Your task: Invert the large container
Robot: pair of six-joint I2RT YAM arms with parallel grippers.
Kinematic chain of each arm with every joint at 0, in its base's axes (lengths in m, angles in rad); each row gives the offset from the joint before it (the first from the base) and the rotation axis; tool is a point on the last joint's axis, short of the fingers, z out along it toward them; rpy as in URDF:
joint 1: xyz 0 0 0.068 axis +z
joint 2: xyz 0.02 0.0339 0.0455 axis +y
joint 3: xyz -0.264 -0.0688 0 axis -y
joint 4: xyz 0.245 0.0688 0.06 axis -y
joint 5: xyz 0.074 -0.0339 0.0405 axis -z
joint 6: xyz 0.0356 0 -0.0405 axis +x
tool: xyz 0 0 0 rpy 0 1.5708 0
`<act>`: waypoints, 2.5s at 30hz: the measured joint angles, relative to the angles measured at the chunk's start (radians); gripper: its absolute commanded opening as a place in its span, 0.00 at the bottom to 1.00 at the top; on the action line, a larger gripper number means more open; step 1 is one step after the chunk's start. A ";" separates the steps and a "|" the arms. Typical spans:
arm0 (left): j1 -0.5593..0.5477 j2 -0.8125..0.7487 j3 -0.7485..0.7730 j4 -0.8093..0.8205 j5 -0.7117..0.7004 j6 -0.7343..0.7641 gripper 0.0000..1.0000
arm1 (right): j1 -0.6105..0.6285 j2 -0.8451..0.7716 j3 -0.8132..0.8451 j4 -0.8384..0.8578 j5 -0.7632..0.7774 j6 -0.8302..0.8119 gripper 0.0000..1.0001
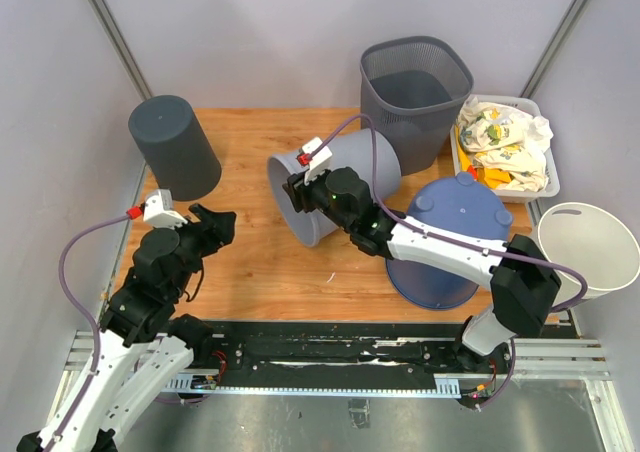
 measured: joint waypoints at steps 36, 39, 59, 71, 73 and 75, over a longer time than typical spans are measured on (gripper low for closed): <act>0.000 -0.111 0.161 -0.195 -0.096 -0.008 0.75 | 0.154 0.200 0.172 0.049 0.193 -0.232 0.01; 0.000 -0.132 0.163 -0.217 -0.109 -0.021 0.75 | 0.181 0.225 0.186 0.061 0.201 -0.256 0.01; 0.000 -0.187 0.186 -0.293 -0.162 -0.043 0.75 | 0.206 0.393 0.177 0.065 0.040 -0.103 0.01; 0.000 -0.191 0.200 -0.296 -0.173 -0.045 0.76 | 0.203 0.426 0.159 -0.011 0.034 -0.074 0.40; 0.000 -0.191 0.200 -0.296 -0.172 -0.045 0.76 | 0.203 0.426 0.159 -0.015 0.034 -0.079 0.43; 0.000 -0.191 0.200 -0.296 -0.171 -0.045 0.76 | 0.203 0.426 0.159 -0.025 0.034 -0.078 0.46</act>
